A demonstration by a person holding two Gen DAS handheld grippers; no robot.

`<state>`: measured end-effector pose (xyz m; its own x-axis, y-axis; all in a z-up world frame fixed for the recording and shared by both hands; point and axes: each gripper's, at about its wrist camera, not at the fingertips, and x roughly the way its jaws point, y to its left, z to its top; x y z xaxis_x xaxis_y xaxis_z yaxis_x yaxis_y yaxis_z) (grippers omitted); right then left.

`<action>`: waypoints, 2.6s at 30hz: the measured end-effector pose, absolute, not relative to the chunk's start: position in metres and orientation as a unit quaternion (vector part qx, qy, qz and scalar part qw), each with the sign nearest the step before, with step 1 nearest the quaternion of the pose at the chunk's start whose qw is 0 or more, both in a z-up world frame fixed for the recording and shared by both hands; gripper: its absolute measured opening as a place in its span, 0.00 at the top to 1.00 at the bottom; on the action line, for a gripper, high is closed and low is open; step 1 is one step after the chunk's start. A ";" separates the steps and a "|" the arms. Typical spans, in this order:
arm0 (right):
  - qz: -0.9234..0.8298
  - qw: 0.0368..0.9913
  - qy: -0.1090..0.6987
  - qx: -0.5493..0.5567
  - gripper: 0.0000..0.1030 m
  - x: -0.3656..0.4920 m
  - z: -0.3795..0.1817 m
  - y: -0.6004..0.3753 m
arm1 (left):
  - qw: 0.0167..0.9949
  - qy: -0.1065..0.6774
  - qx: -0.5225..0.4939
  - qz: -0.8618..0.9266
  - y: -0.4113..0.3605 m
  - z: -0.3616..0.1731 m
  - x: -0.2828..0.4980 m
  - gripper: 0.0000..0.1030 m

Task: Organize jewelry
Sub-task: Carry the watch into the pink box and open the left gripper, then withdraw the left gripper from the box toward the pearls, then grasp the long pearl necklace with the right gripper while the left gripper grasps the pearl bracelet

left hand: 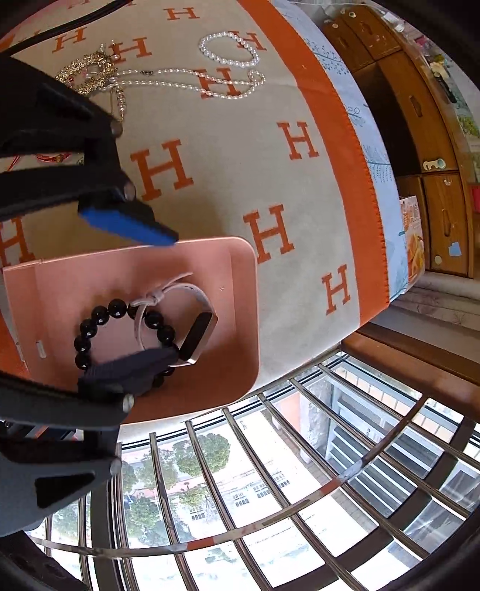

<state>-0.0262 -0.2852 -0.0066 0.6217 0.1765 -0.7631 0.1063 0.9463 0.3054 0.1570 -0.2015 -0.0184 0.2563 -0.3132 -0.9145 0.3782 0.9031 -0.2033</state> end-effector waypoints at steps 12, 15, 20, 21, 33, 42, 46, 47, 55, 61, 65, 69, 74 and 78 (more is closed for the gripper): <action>0.028 0.888 0.430 0.161 0.84 -0.026 -0.002 -0.277 | 0.852 0.485 0.007 -0.198 -0.125 0.017 0.109 0.36; 0.031 0.888 0.432 0.158 0.84 -0.026 -0.001 -0.272 | 0.853 0.490 0.009 -0.182 -0.101 0.010 0.095 0.36; 0.039 0.887 0.434 0.153 0.84 -0.029 0.000 -0.259 | 0.842 0.523 0.011 -0.130 -0.058 -0.010 0.076 0.23; 0.040 0.887 0.435 0.152 0.84 -0.029 0.001 -0.258 | 0.841 0.527 0.008 -0.124 -0.048 -0.014 0.073 0.21; 0.081 0.888 0.441 0.100 0.84 -0.013 0.019 -0.203 | 0.846 0.530 -0.050 -0.030 0.078 -0.032 0.055 0.21; 0.134 0.867 0.475 0.072 0.84 0.036 0.027 -0.148 | 0.840 0.538 -0.066 0.001 0.133 -0.035 0.080 0.21; 0.149 0.849 0.503 0.065 0.84 0.074 0.026 -0.129 | 0.835 0.548 -0.055 -0.005 0.142 -0.035 0.108 0.21; 0.151 0.845 0.509 0.067 0.84 0.084 0.026 -0.126 | 0.833 0.551 -0.053 -0.008 0.143 -0.034 0.118 0.21; 0.161 0.810 0.560 0.068 0.64 0.189 0.012 -0.099 | 0.827 0.559 -0.051 -0.039 0.134 -0.026 0.211 0.21; 0.145 0.808 0.570 0.048 0.63 0.243 -0.011 -0.087 | 0.809 0.585 -0.041 -0.033 0.118 -0.047 0.270 0.21; 0.137 0.790 0.597 0.028 0.63 0.268 -0.040 -0.079 | 0.798 0.600 -0.044 -0.036 0.110 -0.065 0.296 0.22; 0.139 0.781 0.609 0.015 0.63 0.278 -0.056 -0.073 | 0.792 0.609 -0.045 -0.032 0.105 -0.076 0.309 0.22; 0.144 0.781 0.608 -0.020 0.69 0.282 -0.061 -0.060 | 0.789 0.611 -0.047 -0.033 0.103 -0.082 0.316 0.22; 0.141 0.780 0.606 -0.062 0.84 0.282 -0.062 -0.051 | 0.787 0.614 -0.045 -0.035 0.100 -0.085 0.320 0.24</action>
<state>0.2824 -0.0513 -0.0619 0.2251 0.1461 -0.9633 -0.2953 0.9524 0.0754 0.3203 0.1000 -0.0852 0.2428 -0.1114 -0.9637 0.0003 0.9934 -0.1147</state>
